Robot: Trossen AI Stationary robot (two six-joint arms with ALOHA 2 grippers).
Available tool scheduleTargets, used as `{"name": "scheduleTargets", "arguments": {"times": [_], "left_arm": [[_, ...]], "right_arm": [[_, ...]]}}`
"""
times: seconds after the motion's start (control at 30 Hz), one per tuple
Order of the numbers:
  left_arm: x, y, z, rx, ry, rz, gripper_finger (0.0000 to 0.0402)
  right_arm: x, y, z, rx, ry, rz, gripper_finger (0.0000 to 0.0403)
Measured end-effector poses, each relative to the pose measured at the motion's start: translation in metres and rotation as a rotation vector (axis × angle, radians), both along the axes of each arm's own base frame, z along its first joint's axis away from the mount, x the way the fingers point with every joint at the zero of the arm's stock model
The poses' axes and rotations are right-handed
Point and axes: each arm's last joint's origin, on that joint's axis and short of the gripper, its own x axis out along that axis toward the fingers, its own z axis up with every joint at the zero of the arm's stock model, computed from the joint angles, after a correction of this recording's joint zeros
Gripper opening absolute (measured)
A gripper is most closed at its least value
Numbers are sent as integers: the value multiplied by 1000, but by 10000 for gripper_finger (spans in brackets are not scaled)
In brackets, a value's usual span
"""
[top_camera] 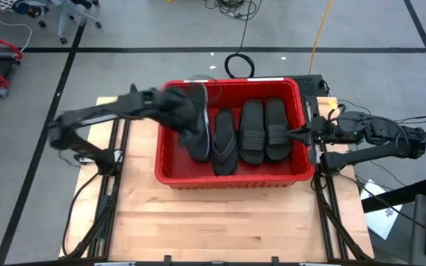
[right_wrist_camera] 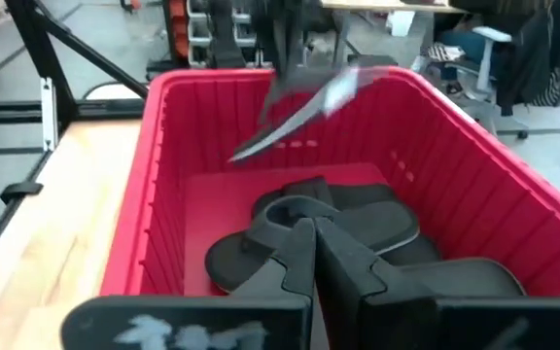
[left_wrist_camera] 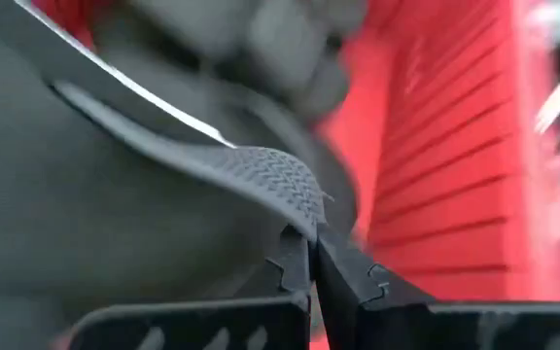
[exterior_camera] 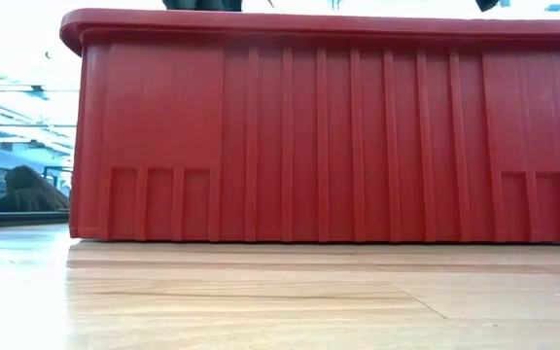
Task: Pick and place slides into bin
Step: Put the black slipper into the red container
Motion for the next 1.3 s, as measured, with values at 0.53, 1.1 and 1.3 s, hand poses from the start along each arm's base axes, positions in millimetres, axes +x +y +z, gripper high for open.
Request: {"name": "scheduleTargets", "arguments": {"times": [0.53, 1.1, 1.3], "left_arm": [[75, 32, -126, -201, 334, 38, 0], [94, 50, -138, -348, 221, 259, 0], [91, 57, -141, -377, 237, 263, 0]], "right_arm": [[0, 0, 0, 105, -22, -34, 0], [0, 0, -1, 106, -8, -35, 0], [0, 0, -1, 98, -5, -33, 0]]}}
